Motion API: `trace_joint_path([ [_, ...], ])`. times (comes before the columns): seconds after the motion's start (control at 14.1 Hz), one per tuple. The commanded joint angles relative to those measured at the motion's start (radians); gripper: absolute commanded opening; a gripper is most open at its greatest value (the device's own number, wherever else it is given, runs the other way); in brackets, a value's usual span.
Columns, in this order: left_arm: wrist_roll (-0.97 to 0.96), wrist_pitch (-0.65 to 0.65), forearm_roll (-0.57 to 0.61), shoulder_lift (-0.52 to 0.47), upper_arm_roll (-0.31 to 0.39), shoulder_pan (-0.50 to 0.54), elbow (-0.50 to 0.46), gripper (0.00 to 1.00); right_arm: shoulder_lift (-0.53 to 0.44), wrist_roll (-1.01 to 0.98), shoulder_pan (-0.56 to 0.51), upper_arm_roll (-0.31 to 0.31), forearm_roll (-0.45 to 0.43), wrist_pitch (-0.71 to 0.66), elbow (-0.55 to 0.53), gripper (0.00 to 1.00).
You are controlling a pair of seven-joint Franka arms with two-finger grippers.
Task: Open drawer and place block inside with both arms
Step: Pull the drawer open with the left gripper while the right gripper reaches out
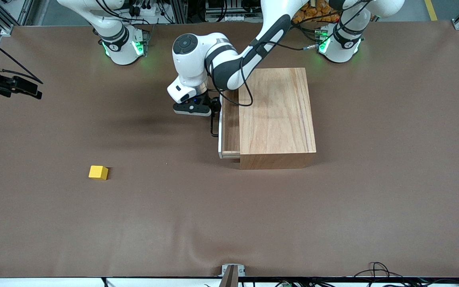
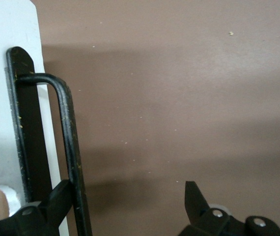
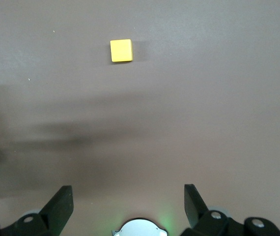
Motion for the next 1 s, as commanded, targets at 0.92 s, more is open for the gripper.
trace_joint_path([
  [0.92,-0.055,0.179,-0.009,0.058,-0.012,-0.053,0.037,1.00,0.071,-0.010,-0.010,0.014,0.015,0.502,-0.345,1.00],
])
